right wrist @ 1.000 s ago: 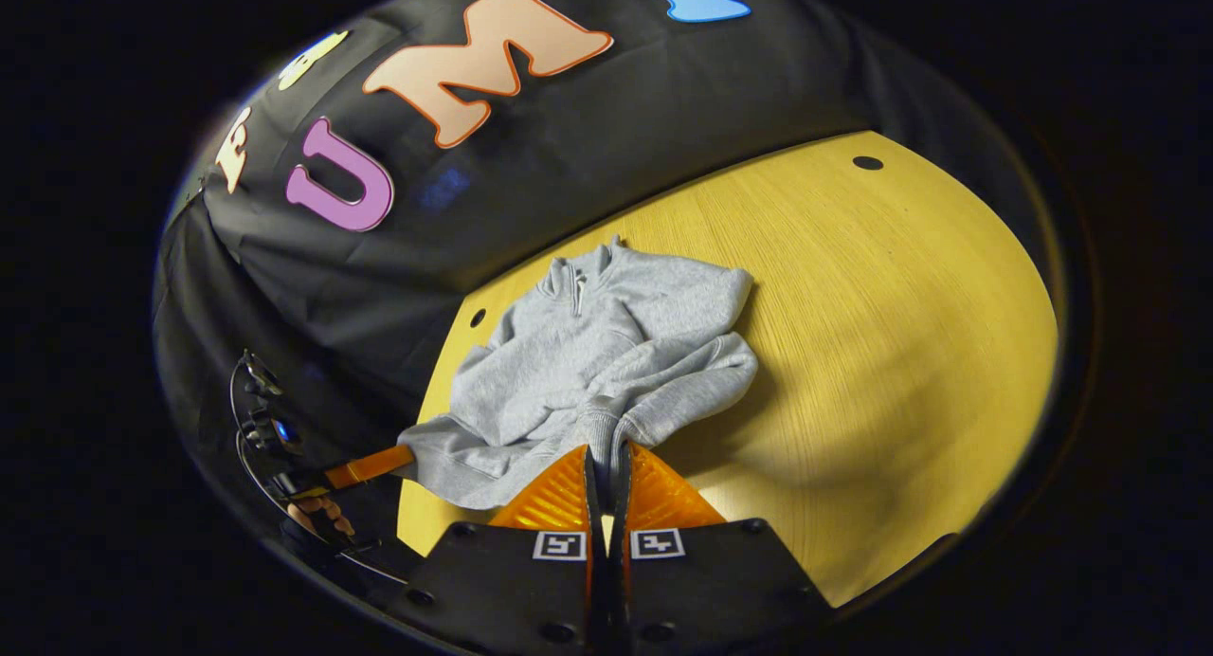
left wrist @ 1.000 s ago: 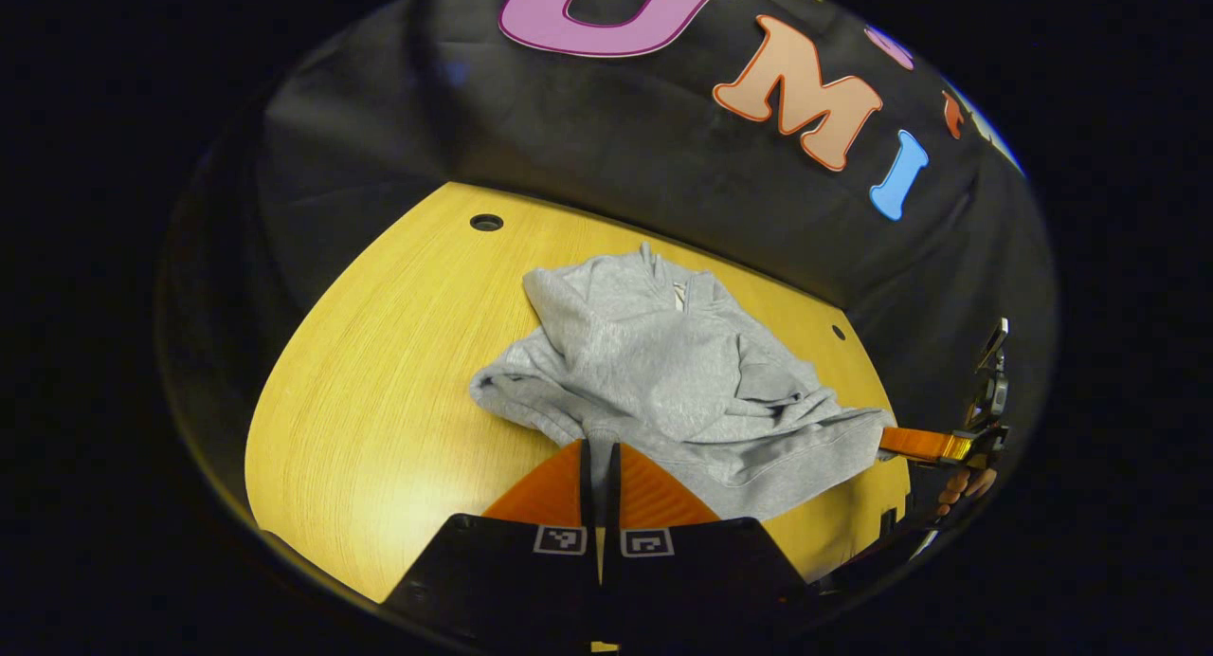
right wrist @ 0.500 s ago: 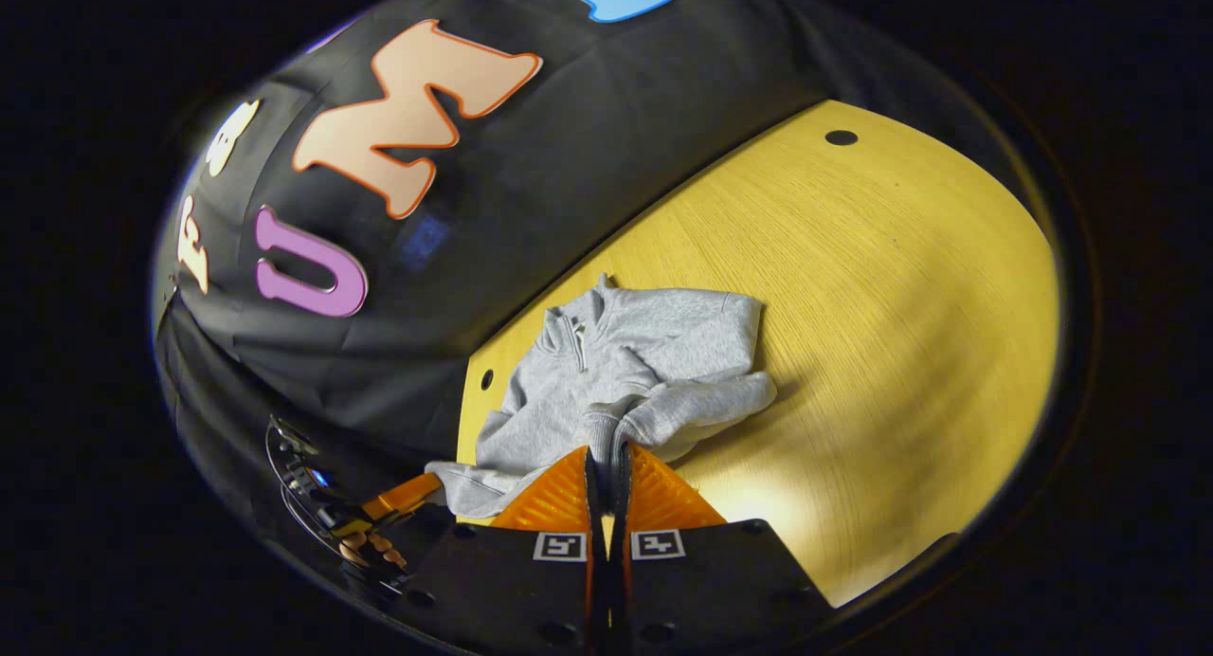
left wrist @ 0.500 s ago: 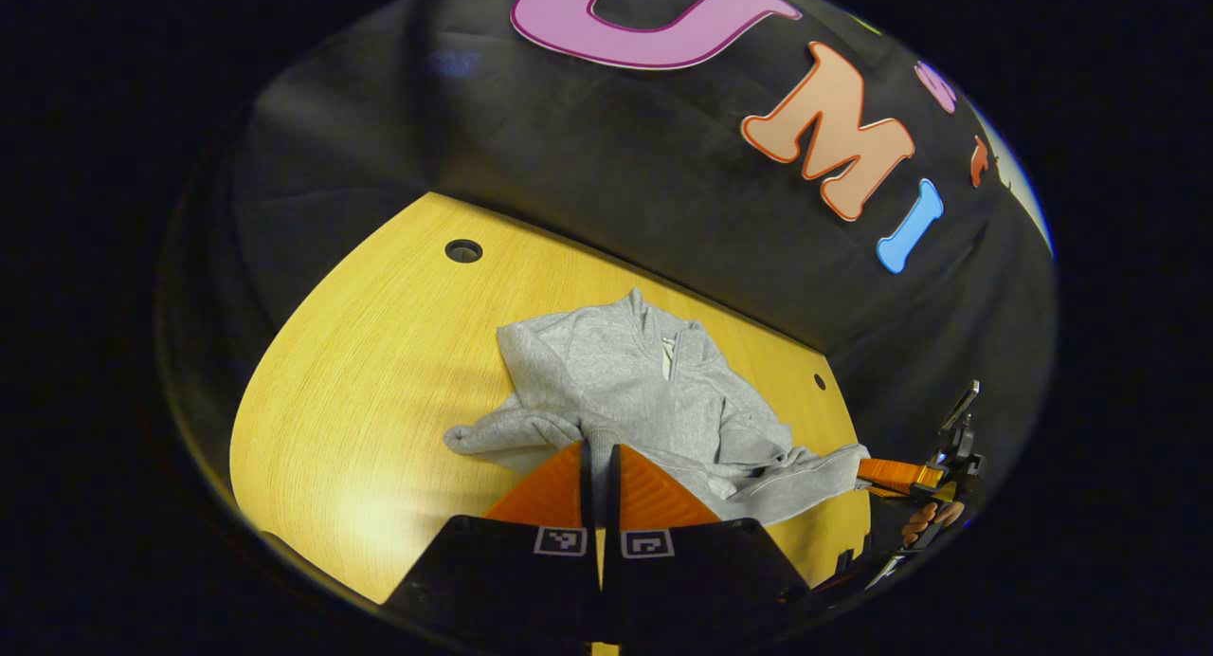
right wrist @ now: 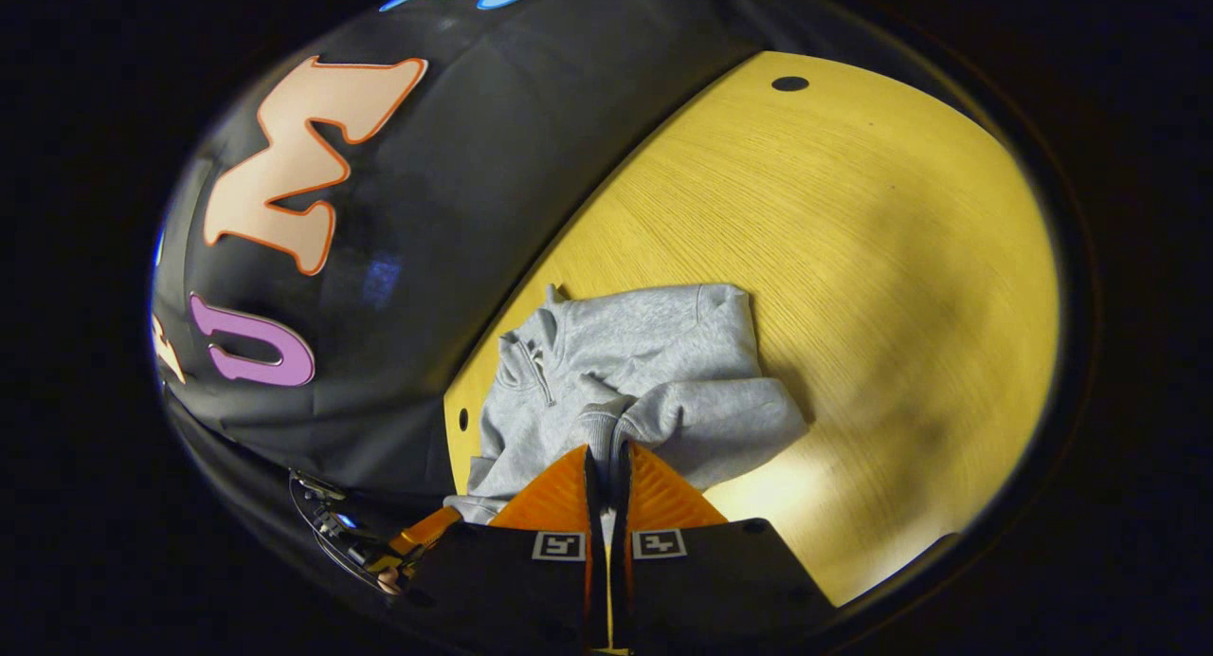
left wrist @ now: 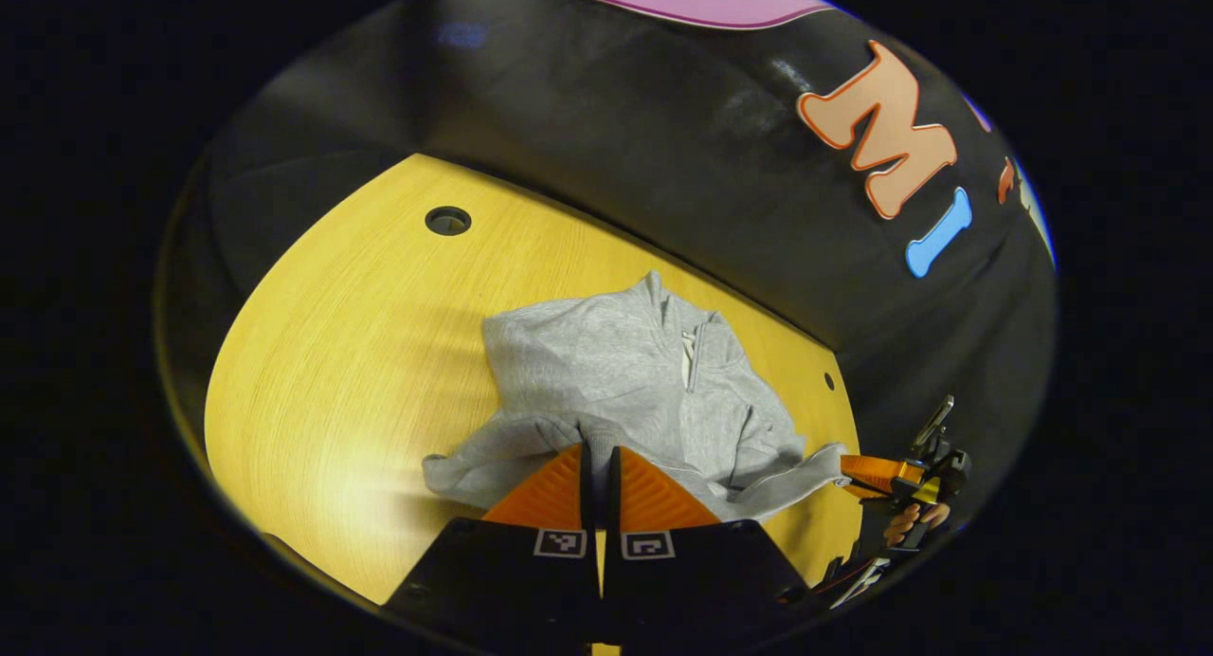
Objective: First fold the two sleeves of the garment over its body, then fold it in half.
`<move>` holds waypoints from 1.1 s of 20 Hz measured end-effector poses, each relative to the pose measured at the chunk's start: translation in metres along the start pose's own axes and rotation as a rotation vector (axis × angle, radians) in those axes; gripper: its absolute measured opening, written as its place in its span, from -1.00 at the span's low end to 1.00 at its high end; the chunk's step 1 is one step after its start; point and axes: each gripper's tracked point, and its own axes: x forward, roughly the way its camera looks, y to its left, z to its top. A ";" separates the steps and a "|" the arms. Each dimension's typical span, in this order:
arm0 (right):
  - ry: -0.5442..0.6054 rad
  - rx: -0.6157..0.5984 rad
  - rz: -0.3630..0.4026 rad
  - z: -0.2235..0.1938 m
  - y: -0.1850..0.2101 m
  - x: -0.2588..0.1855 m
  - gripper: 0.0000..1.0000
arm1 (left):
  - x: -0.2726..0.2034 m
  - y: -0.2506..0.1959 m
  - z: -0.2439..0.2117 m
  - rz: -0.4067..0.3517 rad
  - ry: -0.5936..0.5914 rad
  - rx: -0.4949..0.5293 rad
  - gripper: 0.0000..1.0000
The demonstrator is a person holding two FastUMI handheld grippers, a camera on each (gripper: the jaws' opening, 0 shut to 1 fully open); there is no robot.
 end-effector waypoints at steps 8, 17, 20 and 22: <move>-0.010 0.053 -0.029 0.008 -0.005 0.039 -0.87 | 0.040 0.022 -0.001 0.096 0.030 -0.061 -0.63; -0.233 -0.094 0.084 0.059 0.035 0.012 0.95 | 0.020 -0.014 0.075 0.076 -0.262 -0.128 0.73; -0.337 -0.228 0.076 0.075 0.040 -0.018 0.96 | -0.008 -0.026 0.092 0.140 -0.337 0.056 0.87; -0.399 -0.307 0.082 0.081 0.043 -0.042 0.96 | -0.030 -0.043 0.105 0.178 -0.412 0.172 0.92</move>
